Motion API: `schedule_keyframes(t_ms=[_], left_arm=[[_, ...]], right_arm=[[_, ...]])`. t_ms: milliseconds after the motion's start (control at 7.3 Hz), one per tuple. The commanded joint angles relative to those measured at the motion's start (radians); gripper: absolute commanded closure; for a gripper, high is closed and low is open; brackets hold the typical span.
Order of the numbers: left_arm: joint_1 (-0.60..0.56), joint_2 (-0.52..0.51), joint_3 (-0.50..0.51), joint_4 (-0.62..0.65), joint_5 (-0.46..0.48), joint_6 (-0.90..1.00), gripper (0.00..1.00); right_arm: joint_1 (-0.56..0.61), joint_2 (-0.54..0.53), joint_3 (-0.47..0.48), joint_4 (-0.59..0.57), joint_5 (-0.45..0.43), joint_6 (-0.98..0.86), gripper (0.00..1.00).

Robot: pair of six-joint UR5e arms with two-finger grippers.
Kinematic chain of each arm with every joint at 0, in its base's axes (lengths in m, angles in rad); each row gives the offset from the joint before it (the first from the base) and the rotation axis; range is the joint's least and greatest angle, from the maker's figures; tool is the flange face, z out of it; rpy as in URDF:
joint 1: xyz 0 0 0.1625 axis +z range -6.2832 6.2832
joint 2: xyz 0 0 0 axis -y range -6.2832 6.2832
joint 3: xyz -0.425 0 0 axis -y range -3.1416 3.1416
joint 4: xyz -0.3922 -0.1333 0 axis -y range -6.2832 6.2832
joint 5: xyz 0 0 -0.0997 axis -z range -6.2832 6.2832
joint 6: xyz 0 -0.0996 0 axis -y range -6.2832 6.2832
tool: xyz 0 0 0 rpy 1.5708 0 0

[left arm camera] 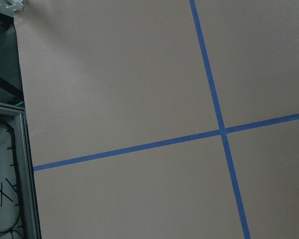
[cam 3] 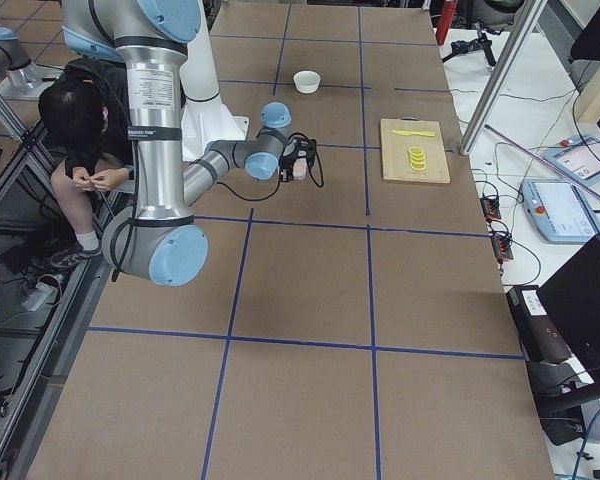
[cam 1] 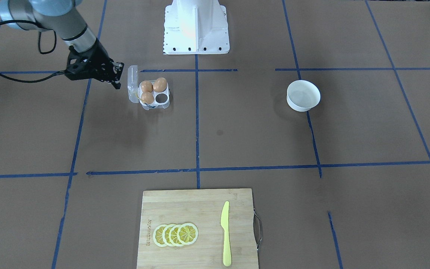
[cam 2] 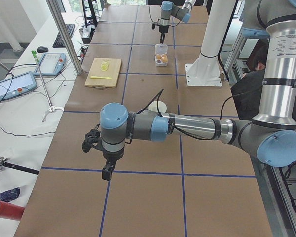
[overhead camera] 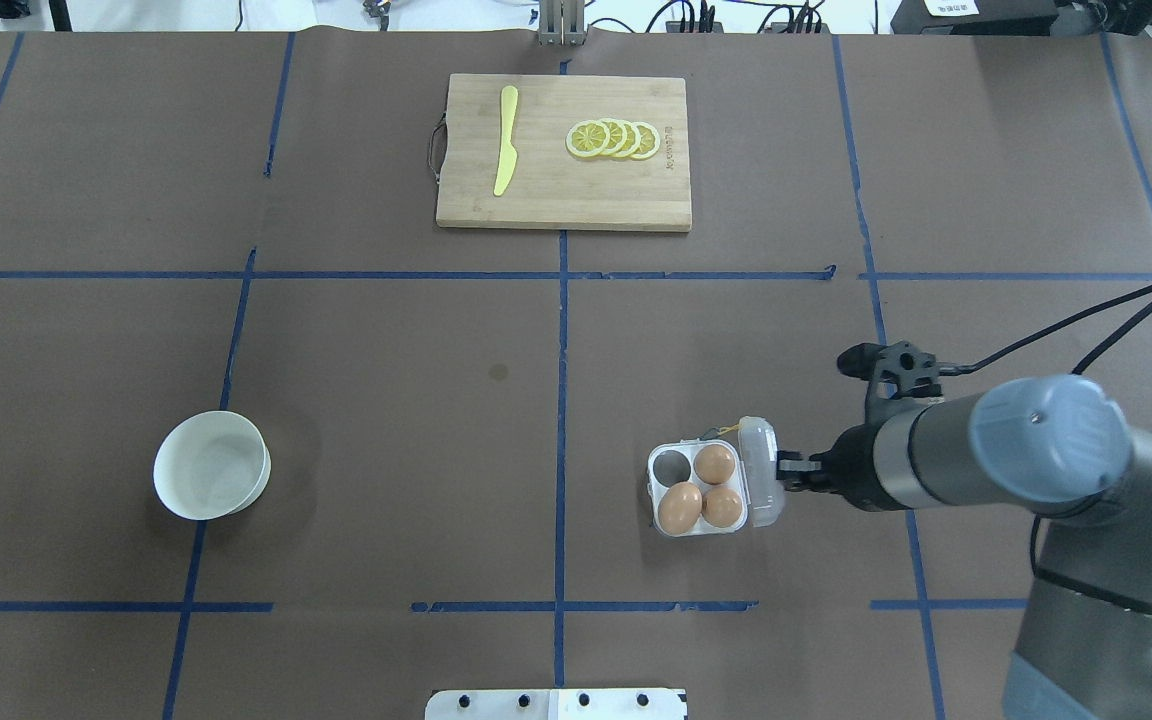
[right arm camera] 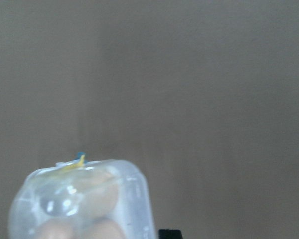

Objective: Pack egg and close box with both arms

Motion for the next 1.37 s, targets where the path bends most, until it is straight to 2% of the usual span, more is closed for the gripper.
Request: schedule_keyframes(t_ms=[0, 274, 411, 548, 685, 959, 1233], left_arm=[[0.000, -0.005, -0.002, 0.001, -0.001, 0.000, 0.00], [0.000, -0.007, 0.000, 0.001, -0.002, 0.000, 0.00], [0.000, -0.005, -0.002, 0.003, -0.002, 0.000, 0.00], [0.000, -0.007, 0.000, 0.003, -0.005, 0.000, 0.00], [0.000, -0.005, -0.002, 0.003, -0.007, 0.002, 0.00], [0.000, 0.001, 0.014, -0.002, -0.028, 0.000, 0.00], [0.002, 0.004, 0.008, 0.001, -0.022, -0.006, 0.00]], right_arm=[[-0.073, 0.151, -0.057, -0.004, -0.070, 0.026, 1.00], [-0.059, 0.137, -0.006, -0.010, -0.053, 0.023, 1.00], [-0.012, 0.136, 0.006, -0.025, 0.002, 0.023, 1.00], [0.083, 0.140, 0.014, -0.101, 0.098, 0.012, 1.00], [0.137, 0.135, 0.029, -0.159, 0.134, -0.009, 1.00], [0.257, 0.079, 0.025, -0.256, 0.195, -0.241, 1.00], [0.498, -0.042, 0.008, -0.264, 0.354, -0.562, 0.94]])
